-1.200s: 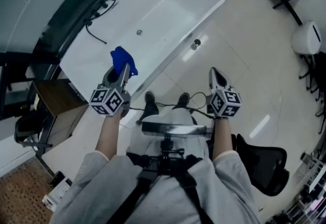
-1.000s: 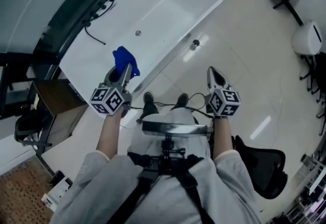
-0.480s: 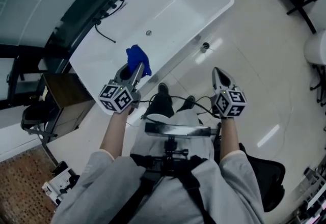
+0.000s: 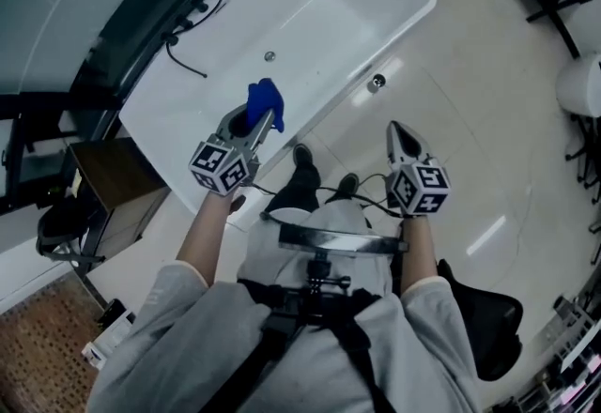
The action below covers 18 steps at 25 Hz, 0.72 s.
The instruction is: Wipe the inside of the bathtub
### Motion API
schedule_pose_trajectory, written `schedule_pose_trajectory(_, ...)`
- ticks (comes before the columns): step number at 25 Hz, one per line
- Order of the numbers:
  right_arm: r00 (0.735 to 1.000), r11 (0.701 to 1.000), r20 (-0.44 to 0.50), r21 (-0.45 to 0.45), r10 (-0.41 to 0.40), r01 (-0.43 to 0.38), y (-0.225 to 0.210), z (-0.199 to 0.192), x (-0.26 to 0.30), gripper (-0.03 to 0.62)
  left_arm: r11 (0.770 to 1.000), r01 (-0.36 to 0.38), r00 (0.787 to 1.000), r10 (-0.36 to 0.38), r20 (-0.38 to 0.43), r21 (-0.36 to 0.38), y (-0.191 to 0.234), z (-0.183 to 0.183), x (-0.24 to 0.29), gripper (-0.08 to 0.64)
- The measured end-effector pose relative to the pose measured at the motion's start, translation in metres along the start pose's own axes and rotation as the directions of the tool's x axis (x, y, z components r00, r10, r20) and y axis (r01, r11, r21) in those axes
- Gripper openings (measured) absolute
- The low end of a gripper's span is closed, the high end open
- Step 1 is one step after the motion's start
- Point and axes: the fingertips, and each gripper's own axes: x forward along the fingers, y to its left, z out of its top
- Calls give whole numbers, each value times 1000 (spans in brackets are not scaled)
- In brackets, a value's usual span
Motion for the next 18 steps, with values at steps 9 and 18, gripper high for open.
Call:
schedule_pose_trajectory(9,999,999,-46,-27,-22,21,29,16,59,9,986,129,990,-123,-64,108,54,-11,31,121)
schedule_pose_trajectory(18,994,994,-78,-75,-80,74,30,20,117,9,950,272,956,-250,-153,150,91,-63,67,121)
